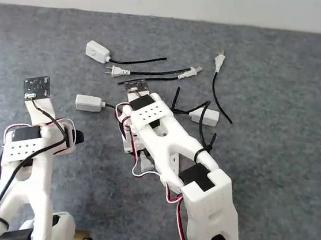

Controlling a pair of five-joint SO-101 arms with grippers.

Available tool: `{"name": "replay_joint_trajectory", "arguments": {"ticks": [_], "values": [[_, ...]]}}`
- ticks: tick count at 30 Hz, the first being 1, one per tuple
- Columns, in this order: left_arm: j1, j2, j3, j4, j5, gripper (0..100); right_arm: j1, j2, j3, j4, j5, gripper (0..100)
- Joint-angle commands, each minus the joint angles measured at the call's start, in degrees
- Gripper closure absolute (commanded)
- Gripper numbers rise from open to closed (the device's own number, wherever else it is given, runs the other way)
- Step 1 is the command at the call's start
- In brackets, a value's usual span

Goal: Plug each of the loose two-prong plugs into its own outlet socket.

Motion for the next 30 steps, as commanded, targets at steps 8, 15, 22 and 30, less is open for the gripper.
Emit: {"name": "replay_joint_trajectory", "arguments": {"ticks": [8, 15, 22, 30], "values": [[0.35, 0.00, -0.22, -0.97, -0.35, 73, -1.80, -2.95, -3.69, 3.65, 3.25, 86.6], [0.35, 0.00, -0.22, -0.97, -0.35, 73, -1.98, -2.51, -3.52, 4.53, 5.36, 93.9], [0.35, 0.00, 0.04, -0.97, -0.35, 73, -1.98, -2.33, -3.52, 4.26, 10.37, 90.7], [0.35, 0.00, 0.04, -1.05, -0.35, 73, -2.07, -2.42, -3.69, 4.09, 15.65, 89.1]]}}
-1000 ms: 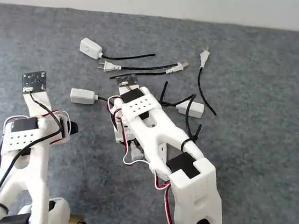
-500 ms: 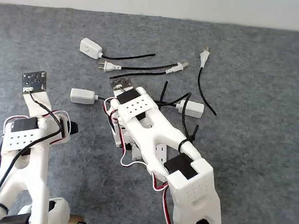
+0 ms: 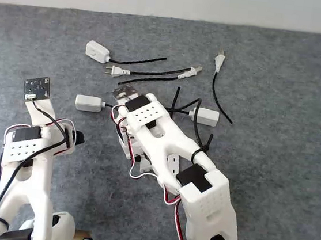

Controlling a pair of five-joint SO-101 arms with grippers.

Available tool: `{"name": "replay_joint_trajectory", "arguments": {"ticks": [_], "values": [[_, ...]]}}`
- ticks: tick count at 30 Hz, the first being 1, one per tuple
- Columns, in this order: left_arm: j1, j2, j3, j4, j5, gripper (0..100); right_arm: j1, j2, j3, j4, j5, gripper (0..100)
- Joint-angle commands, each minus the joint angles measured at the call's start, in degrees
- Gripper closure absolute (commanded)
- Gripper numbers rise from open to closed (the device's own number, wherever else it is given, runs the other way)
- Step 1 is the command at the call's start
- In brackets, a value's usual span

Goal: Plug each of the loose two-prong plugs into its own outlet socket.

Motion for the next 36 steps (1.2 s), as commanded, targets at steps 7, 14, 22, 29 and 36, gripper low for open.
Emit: {"name": "replay_joint_trajectory", "arguments": {"ticks": [7, 14, 22, 29, 36], "values": [[0.35, 0.00, -0.40, -1.05, -0.35, 73, -1.27, -2.59, -3.16, -2.24, 4.40, 89.0], [0.35, 0.00, -0.40, -1.05, -0.35, 73, -1.19, -2.51, -3.16, -4.26, 4.13, 89.0], [0.35, 0.00, -0.40, -1.05, -0.35, 73, -0.48, -2.24, -2.81, -4.70, 3.96, 89.0], [0.35, 0.00, -0.40, -1.05, -0.35, 73, 0.48, 1.71, -3.08, -4.70, 3.96, 89.4], [0.35, 0.00, -0.40, -1.05, -0.35, 73, 0.66, 2.07, -3.16, -5.14, 3.96, 97.1]]}}
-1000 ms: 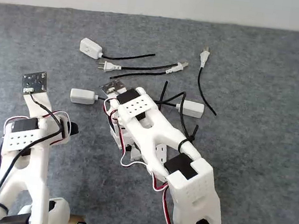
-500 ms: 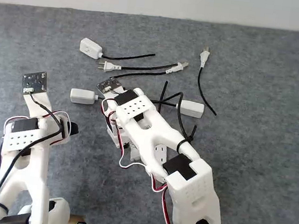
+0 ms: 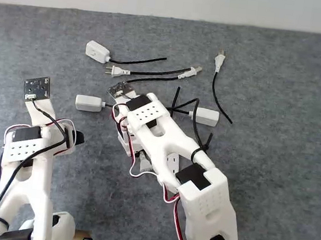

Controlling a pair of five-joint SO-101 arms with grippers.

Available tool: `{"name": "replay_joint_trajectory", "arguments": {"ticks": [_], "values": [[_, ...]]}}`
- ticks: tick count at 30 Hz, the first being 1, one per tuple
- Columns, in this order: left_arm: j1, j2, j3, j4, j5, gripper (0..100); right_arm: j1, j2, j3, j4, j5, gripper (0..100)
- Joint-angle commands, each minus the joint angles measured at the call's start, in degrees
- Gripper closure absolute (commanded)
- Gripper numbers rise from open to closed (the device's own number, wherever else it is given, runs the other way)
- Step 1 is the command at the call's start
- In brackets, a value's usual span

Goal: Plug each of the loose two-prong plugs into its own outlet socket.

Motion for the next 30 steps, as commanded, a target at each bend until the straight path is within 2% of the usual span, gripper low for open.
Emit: {"name": "replay_joint_trajectory", "arguments": {"ticks": [1, 10, 20, 30], "values": [[0.35, 0.00, -0.40, -1.05, -0.35, 73, 0.40, -0.04, -2.02, -1.10, 0.26, 97.2], [0.35, 0.00, -0.40, -1.05, -0.35, 73, 0.75, -1.01, -2.02, -0.22, 0.26, 99.0], [0.35, 0.00, -0.31, -2.20, -0.26, 73, 0.66, -14.90, -1.58, 8.57, -2.29, 99.0], [0.53, 0.00, 0.13, -2.46, -0.18, 73, 3.38, -20.97, -1.49, 14.55, -5.45, 99.0]]}}
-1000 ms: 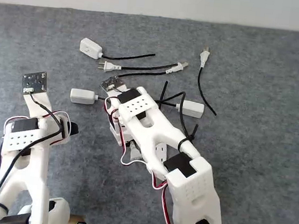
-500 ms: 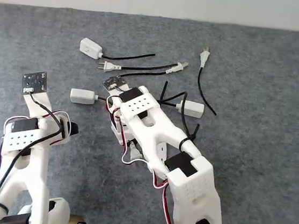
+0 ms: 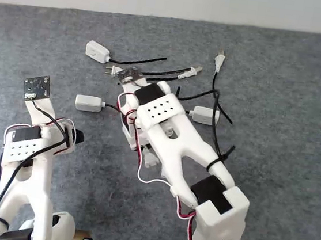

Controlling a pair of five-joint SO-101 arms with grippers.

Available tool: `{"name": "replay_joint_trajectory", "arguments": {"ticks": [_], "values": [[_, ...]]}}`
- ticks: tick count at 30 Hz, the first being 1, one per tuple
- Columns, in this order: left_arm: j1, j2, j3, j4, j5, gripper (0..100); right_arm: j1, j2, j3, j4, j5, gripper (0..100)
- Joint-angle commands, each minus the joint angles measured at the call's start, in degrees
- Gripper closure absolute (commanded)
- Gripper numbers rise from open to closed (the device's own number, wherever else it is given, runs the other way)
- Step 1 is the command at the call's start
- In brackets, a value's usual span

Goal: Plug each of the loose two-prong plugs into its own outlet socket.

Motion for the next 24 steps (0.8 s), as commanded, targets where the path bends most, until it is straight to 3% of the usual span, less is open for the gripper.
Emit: {"name": "replay_joint_trajectory", "arguments": {"ticks": [1, 12, 17, 24], "values": [[0.88, 0.00, 0.48, -2.11, -0.09, 73, 1.89, -5.23, -1.14, 1.36, -1.58, 99.0], [4.92, 1.67, 1.45, -3.43, 2.99, 74, 1.45, -23.69, 11.34, -3.38, -1.93, 99.1], [4.84, 12.75, -5.41, -3.34, 5.27, 74, -1.19, -32.22, 16.09, -3.47, 0.79, 99.1], [4.92, 28.31, -19.82, 4.40, 5.36, 74, -2.15, -39.34, 18.90, -3.91, 3.78, 99.1]]}}
